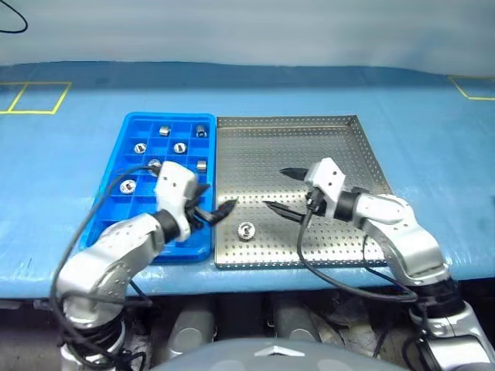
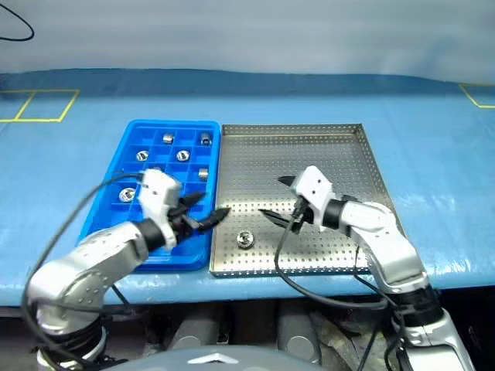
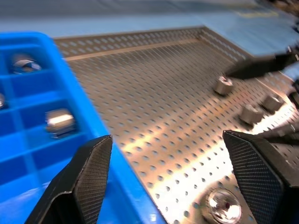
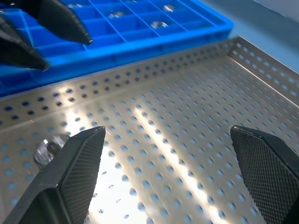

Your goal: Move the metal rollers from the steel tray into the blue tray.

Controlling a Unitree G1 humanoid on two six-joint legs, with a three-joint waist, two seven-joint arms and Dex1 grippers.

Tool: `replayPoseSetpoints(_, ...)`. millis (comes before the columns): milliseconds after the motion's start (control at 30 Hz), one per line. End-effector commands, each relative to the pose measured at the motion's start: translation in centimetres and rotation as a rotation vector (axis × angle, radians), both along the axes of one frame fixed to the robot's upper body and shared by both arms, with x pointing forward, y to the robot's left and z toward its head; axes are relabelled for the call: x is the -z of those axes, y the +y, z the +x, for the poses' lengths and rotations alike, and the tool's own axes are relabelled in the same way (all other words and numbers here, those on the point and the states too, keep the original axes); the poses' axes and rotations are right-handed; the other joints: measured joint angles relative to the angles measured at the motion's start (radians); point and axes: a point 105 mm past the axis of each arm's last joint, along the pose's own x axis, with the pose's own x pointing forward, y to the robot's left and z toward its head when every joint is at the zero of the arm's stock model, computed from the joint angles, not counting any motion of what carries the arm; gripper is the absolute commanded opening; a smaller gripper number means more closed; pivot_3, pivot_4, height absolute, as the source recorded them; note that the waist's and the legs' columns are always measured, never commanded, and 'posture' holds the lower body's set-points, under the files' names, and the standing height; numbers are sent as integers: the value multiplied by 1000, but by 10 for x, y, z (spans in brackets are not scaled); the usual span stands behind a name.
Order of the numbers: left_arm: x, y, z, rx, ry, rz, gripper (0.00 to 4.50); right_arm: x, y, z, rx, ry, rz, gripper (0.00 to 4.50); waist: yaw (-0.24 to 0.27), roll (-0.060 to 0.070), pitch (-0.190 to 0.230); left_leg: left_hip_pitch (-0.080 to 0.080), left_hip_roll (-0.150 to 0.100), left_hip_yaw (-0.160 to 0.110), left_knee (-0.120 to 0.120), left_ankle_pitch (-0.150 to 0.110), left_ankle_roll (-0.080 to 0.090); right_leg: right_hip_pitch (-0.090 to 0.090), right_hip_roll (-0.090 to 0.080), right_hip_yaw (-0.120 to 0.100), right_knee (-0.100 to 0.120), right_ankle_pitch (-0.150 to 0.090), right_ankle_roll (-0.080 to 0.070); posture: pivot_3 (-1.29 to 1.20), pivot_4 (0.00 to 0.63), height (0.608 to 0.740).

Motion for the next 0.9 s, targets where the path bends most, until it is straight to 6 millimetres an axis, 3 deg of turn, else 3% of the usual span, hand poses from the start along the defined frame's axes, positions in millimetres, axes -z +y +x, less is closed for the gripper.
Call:
replayPoseSetpoints(33,5,-3,6,58,-18,79,4107,-17,-4,-7,29,-68,8,4500,-19,0,0,0,1,0,0,0,0,0,1,0,0,0,0,-220,150,740)
replayPoseSetpoints(233,16,-3,10,114,-1,179,4107,-17,-1,-14,45,-66,23,4500,-58,0,0,1,2,3,0,0,0,0,3,4,1,0,2,-241,150,740)
replayPoseSetpoints(867,46,5,1,202,38,387,4107,-19,6,-12,27,-76,44,4500,-87,2,-1,3,2,7,0,0,1,-1,3,7,1,-1,8,-226,150,740)
replayPoseSetpoints(900,47,5,2,204,35,397,3939,-20,7,-11,26,-77,45,4500,-88,2,-1,3,2,7,0,0,1,-1,4,7,2,-1,8,-225,150,740)
